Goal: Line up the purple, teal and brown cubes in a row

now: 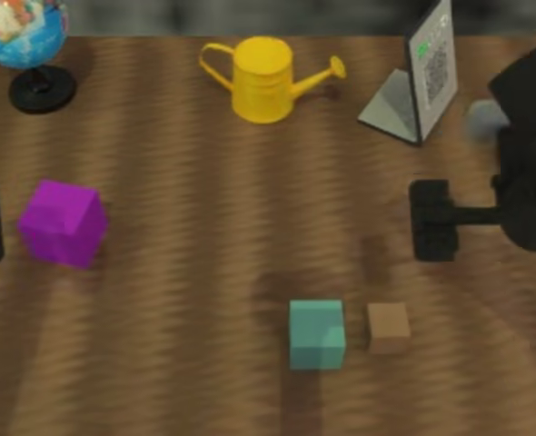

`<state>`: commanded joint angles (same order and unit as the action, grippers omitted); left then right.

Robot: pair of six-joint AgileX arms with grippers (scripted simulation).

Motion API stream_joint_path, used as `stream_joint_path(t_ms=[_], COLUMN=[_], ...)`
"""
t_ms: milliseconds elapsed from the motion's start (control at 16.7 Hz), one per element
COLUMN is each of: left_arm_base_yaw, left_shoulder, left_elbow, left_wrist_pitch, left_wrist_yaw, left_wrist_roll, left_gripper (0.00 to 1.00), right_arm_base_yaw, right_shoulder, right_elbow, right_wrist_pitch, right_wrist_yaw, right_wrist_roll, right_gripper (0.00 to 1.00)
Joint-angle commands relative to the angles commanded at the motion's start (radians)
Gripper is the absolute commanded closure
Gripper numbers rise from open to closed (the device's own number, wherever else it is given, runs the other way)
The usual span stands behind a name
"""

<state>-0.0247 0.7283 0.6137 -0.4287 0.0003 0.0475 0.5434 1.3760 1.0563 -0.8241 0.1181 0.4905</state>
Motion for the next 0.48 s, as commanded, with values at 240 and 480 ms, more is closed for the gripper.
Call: stream_joint_path(t_ms=[240, 480], left_arm_base_yaw=[-0.024, -0.049], left_shoulder=[0.427, 0.795], left_elbow=[0.309, 0.595], left_wrist_pitch=[-0.23, -0.446], left_wrist_yaw=[-0.003, -0.004], left_wrist_roll=[0.028, 0.054], left_gripper=[0.0, 0.0], right_arm_base_yaw=[-0.156, -0.303], right_shoulder=[-0.357, -0.737], right_elbow=[-0.352, -0.671], right_wrist_pitch=[0.176, 0.373], right_wrist_yaw=[0.009, -0.015], right_wrist_roll=[-0.168, -0.312], right_gripper=[0.0, 0.0])
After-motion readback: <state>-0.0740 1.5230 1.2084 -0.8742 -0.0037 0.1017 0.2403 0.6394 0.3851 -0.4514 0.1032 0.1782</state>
